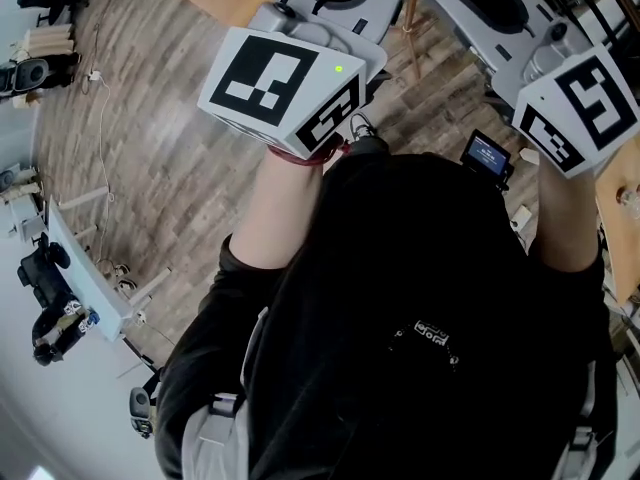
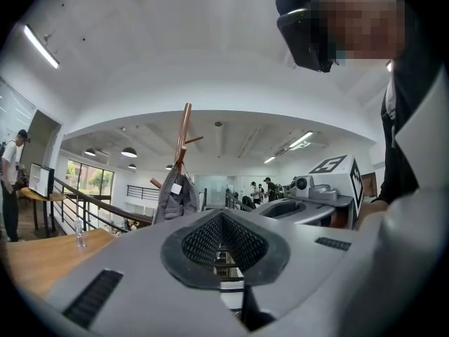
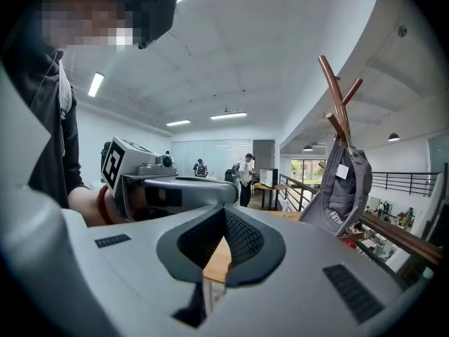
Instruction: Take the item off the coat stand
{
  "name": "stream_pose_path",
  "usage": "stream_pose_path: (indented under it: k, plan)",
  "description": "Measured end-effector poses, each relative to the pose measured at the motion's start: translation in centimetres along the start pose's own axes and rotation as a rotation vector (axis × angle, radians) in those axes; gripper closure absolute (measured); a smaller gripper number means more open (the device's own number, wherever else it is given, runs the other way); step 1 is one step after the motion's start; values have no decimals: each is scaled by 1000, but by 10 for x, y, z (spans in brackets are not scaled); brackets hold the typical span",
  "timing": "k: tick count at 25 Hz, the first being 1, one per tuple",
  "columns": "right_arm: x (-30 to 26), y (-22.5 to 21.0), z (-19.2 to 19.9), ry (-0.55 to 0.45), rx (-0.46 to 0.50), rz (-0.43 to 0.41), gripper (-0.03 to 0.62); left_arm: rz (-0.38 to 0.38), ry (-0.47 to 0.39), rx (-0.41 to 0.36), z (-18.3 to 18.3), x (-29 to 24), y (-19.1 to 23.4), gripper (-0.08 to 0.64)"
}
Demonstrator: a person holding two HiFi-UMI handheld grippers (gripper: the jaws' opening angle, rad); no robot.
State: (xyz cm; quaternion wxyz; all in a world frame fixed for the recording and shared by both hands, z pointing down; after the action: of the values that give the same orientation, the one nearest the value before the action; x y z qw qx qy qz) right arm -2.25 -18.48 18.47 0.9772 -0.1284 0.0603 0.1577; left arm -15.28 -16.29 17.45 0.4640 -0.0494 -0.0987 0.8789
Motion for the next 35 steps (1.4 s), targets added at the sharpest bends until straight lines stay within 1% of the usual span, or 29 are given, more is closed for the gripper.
stream_pose_path:
  k: [5,6,10,13,17,21,27,31,35]
  plan:
    - [-22,-10,-36,-2,-12,48,575,32,-17,5,-14,-14,36,565]
    - [-27,-11,-38,0,-13,59,575,42,-19,7,-13,-15,42,565]
    - [-45,-15,-26,3,-28,115,575,106,-27,13,4,-17,61,565]
    - [-53,-18,-21,-3,-38,142,575,135,-38,11,13,-19,69,565]
    - [-61,-22,-35,-8,-43,184,575,168,-55,11,12,-29,80,565]
    - [-77,-24,-44,-9,-45,188,575,169,-61,13,11,-27,98,565]
    - [-102,-15,-34,-6,-29,142,575,136,-60,24,20,-5,118,565]
    - [-118,-7,-21,13,-26,146,575,126,-62,39,37,11,123,565]
    - [-124,-10,-16,19,-38,154,575,136,-63,51,46,10,128,565]
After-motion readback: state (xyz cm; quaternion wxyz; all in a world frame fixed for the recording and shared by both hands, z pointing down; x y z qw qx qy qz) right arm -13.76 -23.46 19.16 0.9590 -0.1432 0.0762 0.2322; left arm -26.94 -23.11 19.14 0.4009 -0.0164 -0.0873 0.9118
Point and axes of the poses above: the fingertips, and each gripper's own axes: x backward along the fingers, y to its left, z out of its underside, the point moved 8 cm from there along x, backward along the fingers, and after that the axes turned 15 degrees about -x, right-handed, at the moved point
